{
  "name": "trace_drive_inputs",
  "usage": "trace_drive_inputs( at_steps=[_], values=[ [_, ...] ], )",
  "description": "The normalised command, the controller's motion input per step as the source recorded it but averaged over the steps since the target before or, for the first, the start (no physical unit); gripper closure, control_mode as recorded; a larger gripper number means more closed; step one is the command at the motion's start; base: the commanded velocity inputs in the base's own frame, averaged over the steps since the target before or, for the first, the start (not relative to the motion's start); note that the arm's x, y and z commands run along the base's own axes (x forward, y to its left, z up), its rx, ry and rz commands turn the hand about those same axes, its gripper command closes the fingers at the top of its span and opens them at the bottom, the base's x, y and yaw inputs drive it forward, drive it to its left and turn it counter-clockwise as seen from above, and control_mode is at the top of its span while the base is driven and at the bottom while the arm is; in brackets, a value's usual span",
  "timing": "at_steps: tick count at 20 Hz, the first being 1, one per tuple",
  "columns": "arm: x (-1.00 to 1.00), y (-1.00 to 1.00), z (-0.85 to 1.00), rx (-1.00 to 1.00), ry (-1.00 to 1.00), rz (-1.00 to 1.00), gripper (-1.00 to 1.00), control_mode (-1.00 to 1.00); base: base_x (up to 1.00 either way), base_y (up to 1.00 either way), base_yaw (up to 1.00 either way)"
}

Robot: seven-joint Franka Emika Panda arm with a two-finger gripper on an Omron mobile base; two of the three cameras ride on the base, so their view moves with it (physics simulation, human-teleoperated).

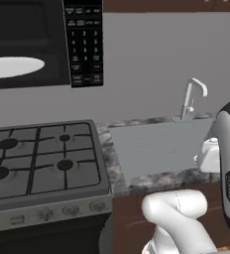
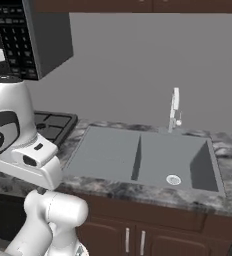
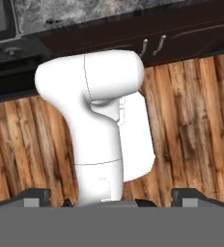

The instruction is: Place the sponge inside the microwave to prepare for sanitizing.

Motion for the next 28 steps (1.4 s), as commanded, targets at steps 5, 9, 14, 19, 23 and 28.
trace_drive_inputs(
  at_steps=[5,9,14,19,23,28],
  values=[
    [0.00,0.00,0.00,0.00,0.00,0.00,-1.00,1.00,0.00,-0.97,0.00],
    [0.00,0.00,0.00,0.00,0.00,0.00,-1.00,1.00,0.03,-0.71,0.00],
    [0.00,0.00,0.00,0.00,0.00,0.00,-1.00,1.00,0.07,-0.62,0.00],
    [0.00,0.00,0.00,0.00,0.00,0.00,-1.00,1.00,0.19,-0.57,0.00],
    [0.00,0.00,0.00,0.00,0.00,0.00,-1.00,1.00,0.19,-0.56,0.00],
    [0.00,0.00,0.00,0.00,0.00,0.00,-1.00,1.00,0.28,-0.48,0.00]
  ],
)
